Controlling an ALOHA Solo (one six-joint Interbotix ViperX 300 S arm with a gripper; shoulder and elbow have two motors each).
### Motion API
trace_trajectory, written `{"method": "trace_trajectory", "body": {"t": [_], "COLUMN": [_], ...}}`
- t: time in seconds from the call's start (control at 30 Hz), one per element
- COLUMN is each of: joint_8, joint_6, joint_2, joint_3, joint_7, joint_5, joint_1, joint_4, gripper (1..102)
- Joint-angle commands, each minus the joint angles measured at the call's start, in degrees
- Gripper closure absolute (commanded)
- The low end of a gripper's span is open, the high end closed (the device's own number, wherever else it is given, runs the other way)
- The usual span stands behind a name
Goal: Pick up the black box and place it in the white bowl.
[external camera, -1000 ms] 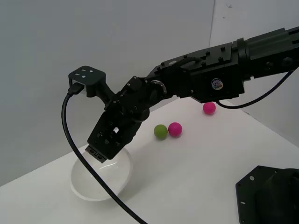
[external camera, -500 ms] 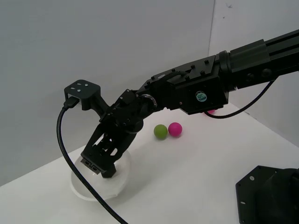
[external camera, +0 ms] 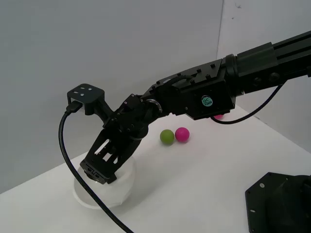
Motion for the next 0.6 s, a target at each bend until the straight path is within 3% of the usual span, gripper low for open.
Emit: {"method": "trace_trajectory", "body": {"t": [0.0, 0.2, 0.27, 0.43, 0.57], "joint_8": [-1.14, -1.14, -1.05, -0.79, -0.70], "joint_6": [-0.97, -0.88, -0.88, -0.62, -0.18], "joint_2": [2.46, 4.83, 5.89, 8.70, 10.72], "joint_3": [2.99, 5.45, 6.42, 9.23, 11.16], "joint_7": [0.18, 0.18, 0.18, 0.26, 0.18], "joint_5": [-0.09, 1.58, 2.29, 3.96, 5.54], "joint_1": [-0.26, 0.70, 1.32, 2.81, 4.22], "joint_4": [0.35, 2.20, 2.81, 4.48, 6.06], "gripper": [3, 7, 17, 55, 68]}}
